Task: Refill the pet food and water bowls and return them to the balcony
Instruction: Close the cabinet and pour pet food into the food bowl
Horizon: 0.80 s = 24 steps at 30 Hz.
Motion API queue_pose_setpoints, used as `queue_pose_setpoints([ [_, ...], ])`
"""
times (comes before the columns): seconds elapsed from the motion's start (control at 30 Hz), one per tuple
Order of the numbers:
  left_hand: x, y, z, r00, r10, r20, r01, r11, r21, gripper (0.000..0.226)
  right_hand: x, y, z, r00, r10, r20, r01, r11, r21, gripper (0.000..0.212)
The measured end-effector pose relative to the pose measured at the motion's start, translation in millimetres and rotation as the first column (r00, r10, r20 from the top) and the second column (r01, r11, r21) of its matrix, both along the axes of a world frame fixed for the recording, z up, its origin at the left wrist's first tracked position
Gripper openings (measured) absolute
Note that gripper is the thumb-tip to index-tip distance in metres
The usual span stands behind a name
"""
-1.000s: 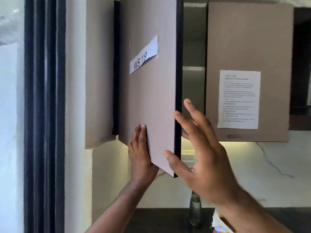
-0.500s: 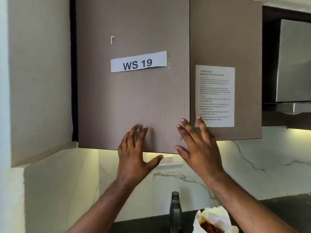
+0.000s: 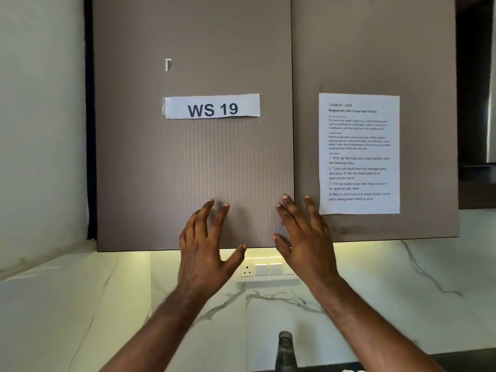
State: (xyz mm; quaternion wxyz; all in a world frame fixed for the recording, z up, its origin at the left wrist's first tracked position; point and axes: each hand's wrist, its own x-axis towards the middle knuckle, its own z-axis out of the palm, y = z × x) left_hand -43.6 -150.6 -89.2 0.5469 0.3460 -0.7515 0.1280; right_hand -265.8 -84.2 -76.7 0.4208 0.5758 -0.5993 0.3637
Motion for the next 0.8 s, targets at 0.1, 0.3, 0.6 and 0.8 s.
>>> queue_pose_setpoints([
  [0.1,-5.5,-9.8,-0.4,1.000,0.023,0.006,-0.022,1.000,-0.004,0.090,-3.0,-12.4,0.7,1.000,0.013,0.023,-0.013,1.000,0.019,0.067],
  [0.3,-5.6,-21.8,3.4,0.999,0.046,-0.007,-0.046,0.999,0.011,0.088,-10.3,-27.3,-0.7,0.999,0.033,0.012,-0.033,0.999,0.020,0.068],
  [0.6,-2.1,-20.9,-3.4,1.000,-0.009,-0.015,0.009,1.000,0.006,0.087,0.9,-18.2,-10.2,0.997,0.052,0.053,-0.053,0.999,0.003,0.075],
  [0.8,-6.0,-9.2,-33.6,0.987,-0.151,-0.050,0.152,0.988,0.007,0.078,15.3,16.2,-43.9,0.992,0.053,0.113,-0.056,0.998,0.020,0.073],
])
